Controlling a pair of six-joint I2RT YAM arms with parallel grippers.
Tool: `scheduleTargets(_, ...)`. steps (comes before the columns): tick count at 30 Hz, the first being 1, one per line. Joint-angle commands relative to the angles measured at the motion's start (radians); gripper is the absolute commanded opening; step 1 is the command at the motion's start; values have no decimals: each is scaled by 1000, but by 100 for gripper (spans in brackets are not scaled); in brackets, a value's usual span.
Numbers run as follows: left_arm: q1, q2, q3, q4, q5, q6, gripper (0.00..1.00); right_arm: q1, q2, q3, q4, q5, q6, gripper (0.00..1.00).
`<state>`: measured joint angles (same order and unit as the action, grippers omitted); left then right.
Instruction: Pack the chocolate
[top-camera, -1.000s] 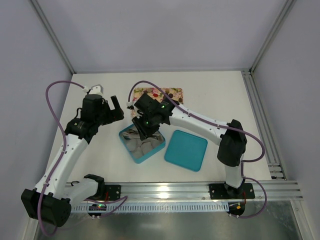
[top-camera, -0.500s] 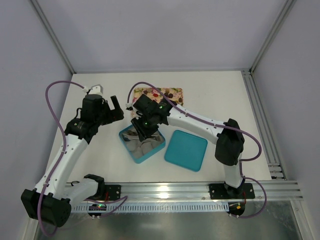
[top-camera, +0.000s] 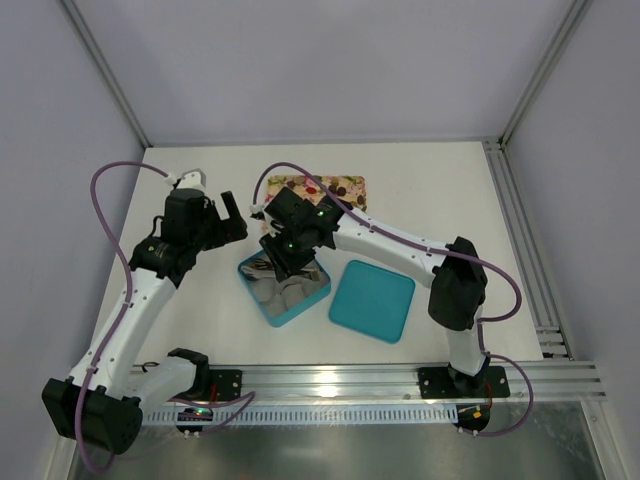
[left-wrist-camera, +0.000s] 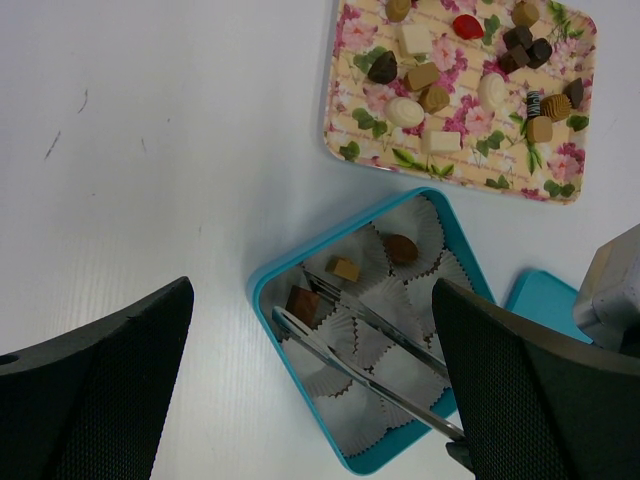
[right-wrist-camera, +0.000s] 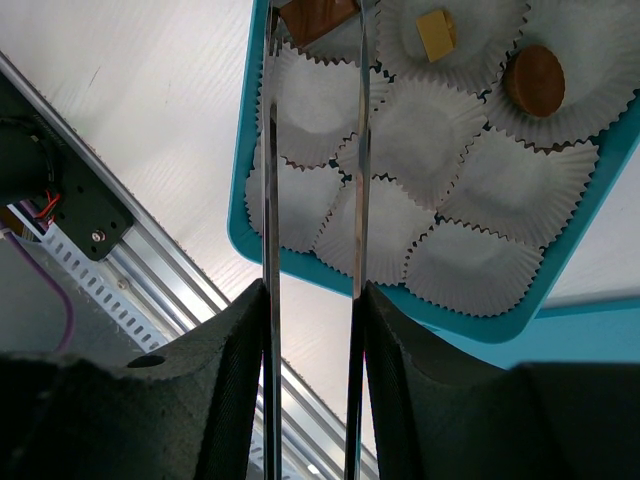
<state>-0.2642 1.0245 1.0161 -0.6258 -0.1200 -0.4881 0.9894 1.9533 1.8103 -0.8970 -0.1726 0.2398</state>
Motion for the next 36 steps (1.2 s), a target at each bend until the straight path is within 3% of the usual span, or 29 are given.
scheduleTargets(1,-1,-21,-7,15,-13,16,100,6,4,47,21,-8,3,43)
scheduleTargets(27,-1,-23,-7,14,-15,17,100,6,-2,78,6,30,-7,46)
scheduleTargets(36,-1,-23,-5,14,-15,16,100,-35,-82,98,-33,84,-22,46)
